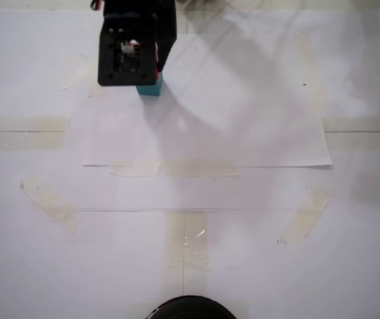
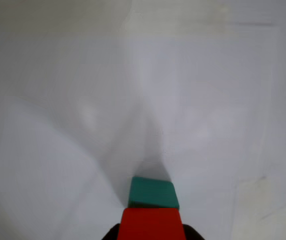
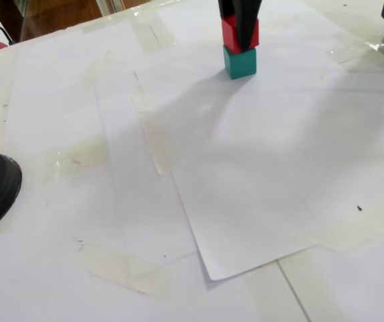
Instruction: Put the red cube on the top of the blue cube.
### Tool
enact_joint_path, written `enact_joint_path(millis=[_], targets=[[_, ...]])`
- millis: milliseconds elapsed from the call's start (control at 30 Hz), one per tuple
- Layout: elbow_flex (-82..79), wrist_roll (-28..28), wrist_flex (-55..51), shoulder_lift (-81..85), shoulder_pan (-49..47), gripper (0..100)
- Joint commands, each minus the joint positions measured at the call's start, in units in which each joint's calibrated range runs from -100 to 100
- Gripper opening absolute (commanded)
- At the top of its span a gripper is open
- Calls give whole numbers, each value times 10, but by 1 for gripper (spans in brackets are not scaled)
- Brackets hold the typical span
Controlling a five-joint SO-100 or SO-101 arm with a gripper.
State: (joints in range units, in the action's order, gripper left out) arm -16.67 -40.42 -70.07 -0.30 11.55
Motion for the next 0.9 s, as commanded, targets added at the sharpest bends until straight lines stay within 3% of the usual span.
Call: enact_joint_path(millis=[0,867], targets=[[-3,-3,14,41,-6,13],[-3,-10,14,55,-13,31]])
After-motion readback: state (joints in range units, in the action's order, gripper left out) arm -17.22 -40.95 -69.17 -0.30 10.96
